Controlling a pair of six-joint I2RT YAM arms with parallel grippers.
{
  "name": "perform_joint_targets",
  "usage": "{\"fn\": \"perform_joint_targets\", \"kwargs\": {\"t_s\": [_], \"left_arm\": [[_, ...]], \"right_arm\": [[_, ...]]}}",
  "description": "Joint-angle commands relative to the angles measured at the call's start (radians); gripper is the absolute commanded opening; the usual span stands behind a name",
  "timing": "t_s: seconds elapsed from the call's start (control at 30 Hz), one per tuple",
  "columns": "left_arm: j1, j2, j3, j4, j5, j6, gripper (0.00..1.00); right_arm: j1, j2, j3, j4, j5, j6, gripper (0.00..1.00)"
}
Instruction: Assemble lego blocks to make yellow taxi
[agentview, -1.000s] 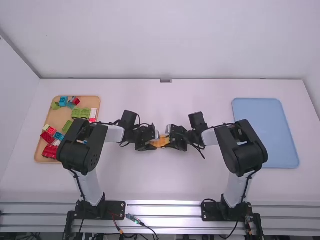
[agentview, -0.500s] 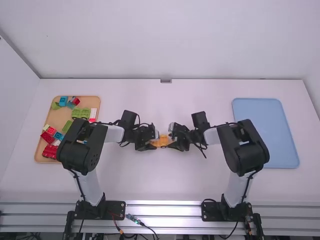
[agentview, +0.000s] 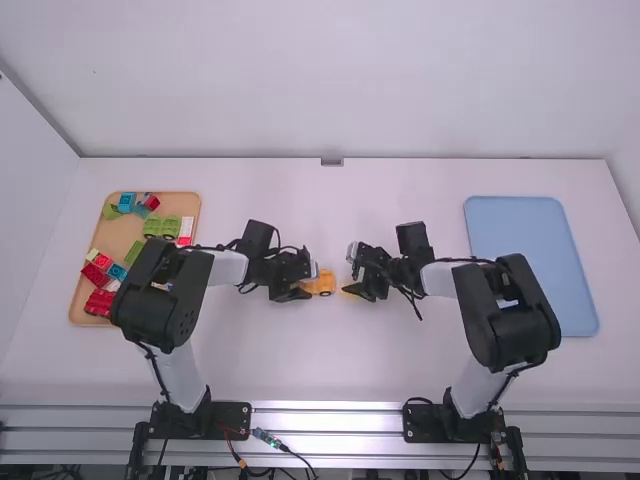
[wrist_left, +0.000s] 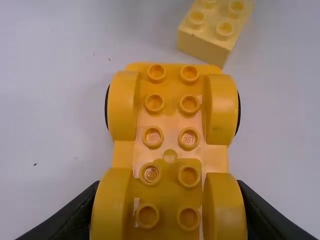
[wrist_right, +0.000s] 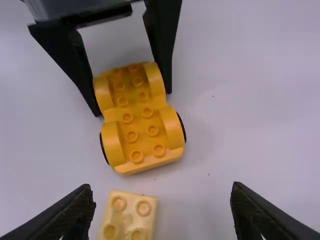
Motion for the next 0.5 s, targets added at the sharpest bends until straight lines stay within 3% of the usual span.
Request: {"fn": "perform_joint_targets", "kwargs": {"t_s": [0.0, 0.3, 0.47], "left_arm": [[-0.001, 0.032, -0.027, -0.016, -0.183, 0.031, 0.02], [-0.001, 0.032, -0.027, -0.015, -0.177, 0.031, 0.02], [-0.001, 0.032, -0.027, -0.017, -0.175, 0.031, 0.02]], "right_arm": [[-0.002, 0.011, -0.05, 0.04, 0.019, 0.079, 0.72], [-0.003, 0.012, -0.181, 0.253, -0.006, 0.137, 0.64], [-0.003, 0.013, -0.208, 0.296, -0.005, 0.153, 0.62]]}}
